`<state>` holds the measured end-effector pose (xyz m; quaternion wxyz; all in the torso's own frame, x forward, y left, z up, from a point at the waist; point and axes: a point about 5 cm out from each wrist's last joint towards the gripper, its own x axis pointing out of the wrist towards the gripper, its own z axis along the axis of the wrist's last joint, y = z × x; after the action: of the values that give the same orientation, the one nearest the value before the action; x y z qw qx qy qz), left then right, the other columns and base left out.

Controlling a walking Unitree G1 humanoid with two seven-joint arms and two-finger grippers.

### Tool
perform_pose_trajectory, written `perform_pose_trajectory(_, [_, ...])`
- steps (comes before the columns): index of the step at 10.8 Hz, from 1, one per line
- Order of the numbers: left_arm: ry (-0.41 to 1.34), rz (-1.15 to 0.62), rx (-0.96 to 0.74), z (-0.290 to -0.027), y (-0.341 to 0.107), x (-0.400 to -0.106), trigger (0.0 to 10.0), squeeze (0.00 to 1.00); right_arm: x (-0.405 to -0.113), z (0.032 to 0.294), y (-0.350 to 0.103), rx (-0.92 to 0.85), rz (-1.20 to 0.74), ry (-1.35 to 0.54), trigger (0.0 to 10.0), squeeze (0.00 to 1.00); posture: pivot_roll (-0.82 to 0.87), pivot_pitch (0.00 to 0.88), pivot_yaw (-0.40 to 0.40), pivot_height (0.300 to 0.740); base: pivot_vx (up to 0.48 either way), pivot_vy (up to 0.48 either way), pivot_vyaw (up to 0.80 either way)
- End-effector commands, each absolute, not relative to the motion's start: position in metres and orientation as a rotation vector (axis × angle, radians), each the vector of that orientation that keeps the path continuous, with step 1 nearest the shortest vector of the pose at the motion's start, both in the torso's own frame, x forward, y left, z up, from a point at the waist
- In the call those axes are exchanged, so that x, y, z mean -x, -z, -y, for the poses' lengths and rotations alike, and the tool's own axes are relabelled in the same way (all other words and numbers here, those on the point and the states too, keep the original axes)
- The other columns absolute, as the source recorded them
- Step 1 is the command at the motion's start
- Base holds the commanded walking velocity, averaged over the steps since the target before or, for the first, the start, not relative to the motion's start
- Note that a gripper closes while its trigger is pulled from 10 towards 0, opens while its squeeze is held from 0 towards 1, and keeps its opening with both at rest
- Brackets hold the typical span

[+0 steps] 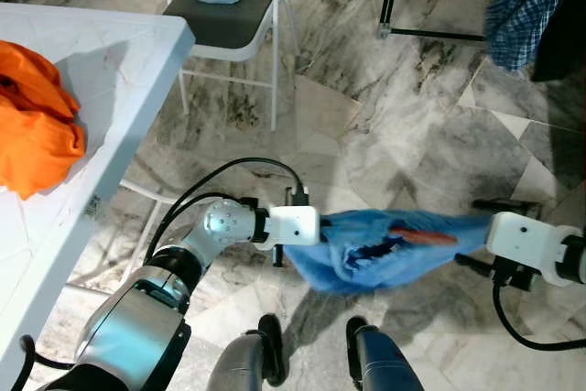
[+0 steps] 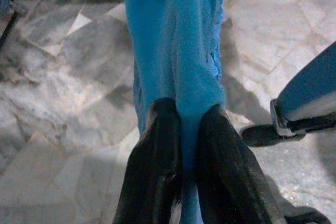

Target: Hang hanger

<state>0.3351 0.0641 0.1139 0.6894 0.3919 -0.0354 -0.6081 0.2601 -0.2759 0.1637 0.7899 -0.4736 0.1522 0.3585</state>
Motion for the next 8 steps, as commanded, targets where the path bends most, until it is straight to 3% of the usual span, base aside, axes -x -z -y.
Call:
perform_pose_trajectory(1, [1.381, 0.129, -0.874, -0.062, -0.120, -0.334, 0.2, 0.00, -0.257, 0.270, -0.150, 1.004, -0.363, -0.847, 5.3, 0.00, -0.26, 0.299, 0.151, 0.740, 0.000, 0.000, 0.00])
perform_pose_trajectory(2, [1.389, 0.144, -0.878, -0.061, -0.122, -0.334, 0.3, 0.00, -0.262, 0.271, -0.148, 1.030, -0.360, -0.852, 0.0, 0.00, -0.26, 0.301, 0.152, 0.740, 0.000, 0.000, 0.00])
perform_pose_trajectory(8, [1.452, 0.189, -0.866, -0.060, -0.124, -0.329, 0.0, 0.00, -0.282, 0.268, -0.155, 1.093, -0.342, -0.910, 0.0, 0.00, -0.24, 0.303, 0.165, 0.740, 0.000, 0.000, 0.00])
